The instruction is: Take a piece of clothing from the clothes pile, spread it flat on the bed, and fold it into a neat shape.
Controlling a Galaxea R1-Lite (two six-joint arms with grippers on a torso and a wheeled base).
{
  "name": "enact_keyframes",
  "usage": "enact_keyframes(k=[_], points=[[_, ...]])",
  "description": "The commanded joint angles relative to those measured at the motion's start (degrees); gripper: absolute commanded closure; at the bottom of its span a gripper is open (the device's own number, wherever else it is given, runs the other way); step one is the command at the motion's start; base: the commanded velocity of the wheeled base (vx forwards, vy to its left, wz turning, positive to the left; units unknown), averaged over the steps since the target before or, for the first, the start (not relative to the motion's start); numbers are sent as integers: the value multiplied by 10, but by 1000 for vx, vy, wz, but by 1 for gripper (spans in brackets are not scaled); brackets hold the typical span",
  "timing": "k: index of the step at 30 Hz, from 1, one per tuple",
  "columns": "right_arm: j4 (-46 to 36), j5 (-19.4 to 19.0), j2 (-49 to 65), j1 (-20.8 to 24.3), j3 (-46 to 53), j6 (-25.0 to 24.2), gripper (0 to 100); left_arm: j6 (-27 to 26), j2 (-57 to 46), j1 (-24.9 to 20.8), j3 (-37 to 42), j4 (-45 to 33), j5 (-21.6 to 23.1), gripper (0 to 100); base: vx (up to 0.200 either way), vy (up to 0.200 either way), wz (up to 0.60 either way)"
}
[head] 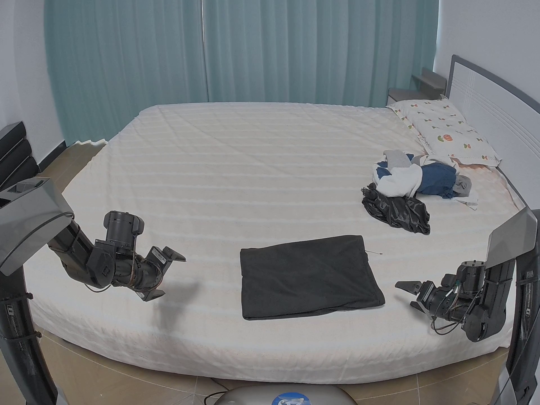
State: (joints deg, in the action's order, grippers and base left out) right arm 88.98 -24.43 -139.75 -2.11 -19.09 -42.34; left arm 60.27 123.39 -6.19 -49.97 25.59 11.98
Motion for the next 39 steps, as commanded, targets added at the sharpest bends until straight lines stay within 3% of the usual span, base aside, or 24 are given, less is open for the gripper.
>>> enact_keyframes(k=[1,15,31,39], points=[[6,0,-1,0,0,1,0,0,3,-1,-3,0,0,0,0,-200,0],[6,1,-2,-3,-2,0,0,1,6,0,-10,1,0,0,0,-200,0],[7,11,-7,2,3,1,0,0,11,-2,-22,-2,-2,0,0,0,0],[7,11,-7,3,5,2,0,-2,18,-36,-50,-6,-6,0,0,0,0]])
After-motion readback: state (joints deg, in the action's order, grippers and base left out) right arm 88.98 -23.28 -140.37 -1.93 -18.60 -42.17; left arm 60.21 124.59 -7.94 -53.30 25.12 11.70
